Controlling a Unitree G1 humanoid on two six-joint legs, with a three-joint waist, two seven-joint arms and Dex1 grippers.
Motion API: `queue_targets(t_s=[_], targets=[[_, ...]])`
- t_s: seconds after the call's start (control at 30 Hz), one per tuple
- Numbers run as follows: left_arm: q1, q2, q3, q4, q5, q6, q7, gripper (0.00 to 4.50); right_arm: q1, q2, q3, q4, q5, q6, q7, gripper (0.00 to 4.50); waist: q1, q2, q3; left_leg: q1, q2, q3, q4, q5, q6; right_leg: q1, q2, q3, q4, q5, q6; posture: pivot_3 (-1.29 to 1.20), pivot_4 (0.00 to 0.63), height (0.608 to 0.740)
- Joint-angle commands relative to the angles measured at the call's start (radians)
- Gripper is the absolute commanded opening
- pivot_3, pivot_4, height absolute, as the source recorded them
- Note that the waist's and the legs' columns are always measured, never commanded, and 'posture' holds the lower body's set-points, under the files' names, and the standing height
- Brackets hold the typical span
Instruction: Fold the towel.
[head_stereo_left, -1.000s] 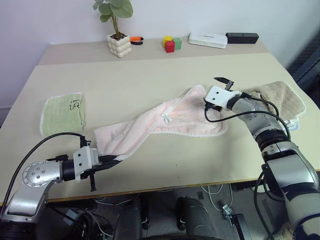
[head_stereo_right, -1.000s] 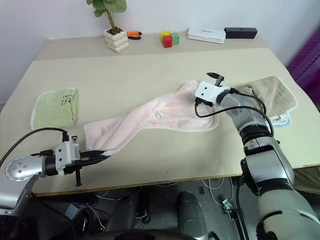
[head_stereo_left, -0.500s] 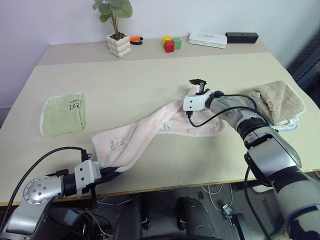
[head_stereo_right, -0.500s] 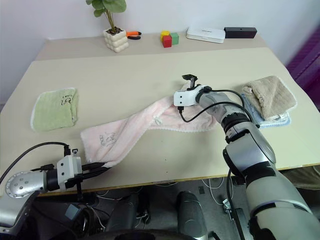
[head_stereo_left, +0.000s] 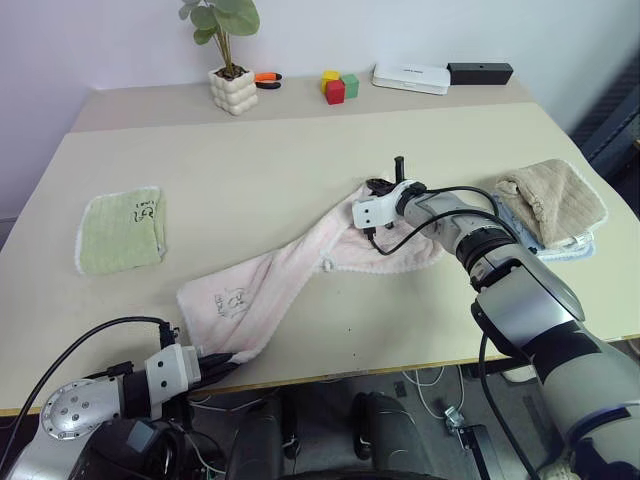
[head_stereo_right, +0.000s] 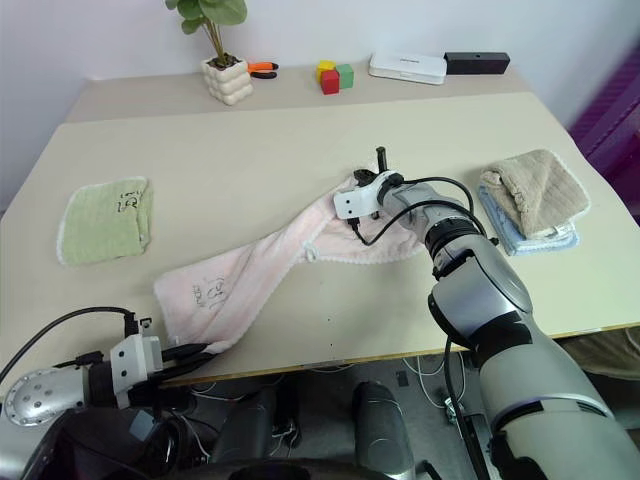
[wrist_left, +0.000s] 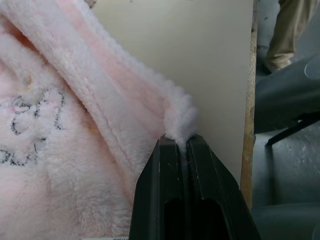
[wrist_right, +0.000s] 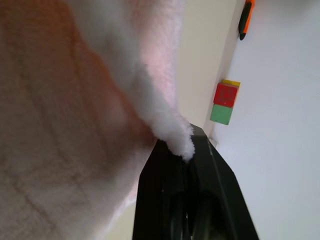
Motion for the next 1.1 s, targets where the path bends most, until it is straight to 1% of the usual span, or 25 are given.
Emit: queue_targets(t_s=[0.03, 0.1, 0.17, 0.27, 0.33, 0.43, 0.5, 0.57, 0.63, 0.67, 0.73, 0.8, 0.87, 0.93, 0.97, 1.03, 1.1], targets=[[0.0, -0.001, 0.03, -0.04, -0.014, 0.0, 0.018, 0.0, -0.028, -0.028, -0.015, -0.014, 0.015, -0.01, -0.007, 0.03, -0.001, 0.0, 0.0, 0.0, 0.0, 0.0, 0.0, 0.0, 0.0, 0.0, 0.0, 0.0, 0.0, 0.0, 0.0, 0.0, 0.15, 0.74], [-0.03, -0.006, 0.045, -0.029, -0.034, 0.015, 0.035, 0.0, -0.02, -0.063, -0.035, -0.031, 0.037, -0.04, 0.014, 0.03, 0.002, 0.0, 0.0, 0.0, 0.0, 0.0, -0.001, 0.0, 0.0, 0.0, 0.0, 0.0, 0.0, 0.0, 0.0, 0.0, 0.15, 0.74], [-0.08, -0.022, 0.061, -0.01, -0.062, 0.043, 0.063, 0.0, 0.001, -0.108, -0.089, -0.064, 0.105, -0.1, 0.075, 0.03, 0.008, 0.0, 0.0, 0.0, 0.0, 0.0, -0.001, 0.001, 0.0, 0.0, 0.0, 0.0, 0.0, 0.0, 0.0, 0.0, 0.15, 0.74], [-0.152, -0.036, 0.077, 0.026, -0.108, 0.08, 0.066, 0.0, 0.058, -0.196, -0.161, -0.155, 0.202, -0.186, 0.193, 0.03, 0.014, 0.0, 0.0, 0.0, 0.0, 0.0, 0.0, 0.001, 0.0, 0.001, 0.0, 0.0, -0.001, 0.0, 0.0, 0.0, 0.15, 0.74], [-0.226, -0.052, 0.085, 0.069, -0.115, 0.105, 0.094, 0.0, 0.138, -0.25, -0.245, -0.268, 0.342, -0.216, 0.345, 0.03, 0.014, 0.0, 0.0, 0.001, 0.0, 0.0, 0.0, 0.001, 0.0, 0.001, 0.0, 0.0, -0.001, 0.0, 0.0, 0.0, 0.15, 0.74], [-0.347, -0.076, 0.091, 0.145, -0.138, 0.128, 0.107, 0.0, 0.295, -0.354, -0.341, -0.522, 0.506, -0.141, 0.562, 0.03, 0.018, 0.0, 0.0, 0.01, -0.001, -0.001, -0.003, 0.001, 0.0, 0.01, 0.001, 0.0, -0.003, 0.0, 0.001, 0.0, 0.15, 0.74], [-0.422, -0.066, 0.081, 0.206, -0.159, 0.157, 0.064, 0.0, 0.419, -0.43, -0.386, -0.723, 0.596, -0.057, 0.702, 0.03, 0.021, 0.0, 0.0, 0.011, -0.001, -0.002, -0.003, 0.001, 0.001, 0.011, 0.0, -0.001, -0.003, 0.0, 0.001, 0.0, 0.15, 0.74], [-0.502, -0.061, 0.071, 0.28, -0.145, 0.135, 0.034, 0.0, 0.512, -0.485, -0.425, -0.895, 0.648, 0.044, 0.787, 0.03, 0.022, 0.0, 0.0, 0.011, -0.001, -0.003, -0.003, 0.001, 0.001, 0.011, 0.0, -0.001, -0.004, 0.0, 0.001, 0.0, 0.15, 0.74], [-0.602, -0.064, 0.064, 0.365, -0.139, 0.142, 0.02, 0.0, 0.565, -0.517, -0.463, -1.016, 0.678, 0.139, 0.831, 0.03, 0.017, 0.0, 0.0, 0.011, -0.001, -0.005, -0.003, 0.001, 0.001, 0.011, 0.0, -0.001, -0.003, 0.0, 0.001, 0.0, 0.15, 0.74], [-0.653, -0.064, 0.058, 0.415, -0.129, 0.14, 0.014, 0.0, 0.575, -0.52, -0.482, -1.054, 0.682, 0.179, 0.829, 0.03, 0.014, 0.0, 0.0, 0.011, -0.001, -0.005, -0.003, 0.001, 0.001, 0.011, 0.0, -0.001, -0.003, 0.0, 0.001, 0.0, 0.15, 0.74], [-0.792, -0.066, 0.044, 0.558, -0.09, 0.115, 0.011, 0.0, 0.561, -0.509, -0.511, -1.068, 0.657, 0.241, 0.784, 0.03, 0.015, 0.0, 0.0, 0.011, -0.001, -0.006, -0.002, 0.0, 0.001, 0.011, 0.001, -0.001, -0.003, 0.0, 0.001, 0.0, 0.15, 0.74], [-0.926, -0.084, 0.029, 0.694, -0.06, 0.083, 0.015, 0.0, 0.533, -0.49, -0.498, -1.036, 0.598, 0.234, 0.729, 0.03, 0.017, -0.001, 0.0, 0.01, -0.001, -0.005, 0.001, 0.001, 0.001, 0.011, 0.001, -0.002, -0.002, 0.0, 0.0, 0.0, 0.15, 0.74], [-1.052, -0.114, 0.016, 0.837, -0.024, 0.034, 0.034, 0.0, 0.485, -0.437, -0.48, -0.975, 0.572, 0.235, 0.679, 0.03, 0.018, -0.001, 0.0, 0.01, -0.001, -0.005, 0.003, 0.0, 0.003, 0.012, 0.001, -0.003, -0.002, 0.0, 0.001, 0.0, 0.15, 0.74], [-1.172, -0.145, 0.008, 0.979, 0.006, -0.013, 0.041, 0.0, 0.407, -0.368, -0.467, -0.87, 0.549, 0.207, 0.608, 0.03, 0.016, -0.002, 0.0, 0.009, -0.001, -0.004, 0.004, -0.001, 0.003, 0.013, 0.001, -0.003, -0.002, 0.0, 0.001, 0.0, 0.15, 0.74], [-1.232, -0.157, 0.002, 1.05, 0.03, -0.044, 0.054, 0.0, 0.351, -0.335, -0.458, -0.793, 0.511, 0.203, 0.537, 0.03, 0.015, -0.002, 0.0, 0.009, -0.002, -0.003, 0.005, -0.001, 0.003, 0.013, 0.001, -0.003, -0.002, 0.001, 0.001, 0.0, 0.15, 0.74], [-1.387, -0.17, -0.015, 1.203, 0.084, -0.125, 0.078, 0.0, 0.179, -0.272, -0.446, -0.599, 0.442, 0.202, 0.351, 0.03, 0.014, -0.003, 0.002, 0.008, -0.002, -0.003, 0.006, 0.0, 0.003, 0.012, 0.001, -0.003, -0.001, 0.001, 0.001, 0.0, 0.15, 0.74], [-1.531, -0.167, -0.018, 1.322, 0.123, -0.194, 0.123, 0.0, 0.036, -0.244, -0.433, -0.471, 0.394, 0.181, 0.215, 0.03, 0.015, -0.003, 0.005, 0.003, -0.002, -0.003, 0.007, 0.0, 0.003, 0.008, 0.001, -0.003, 0.001, 0.001, 0.001, 0.0, 0.15, 0.74]])
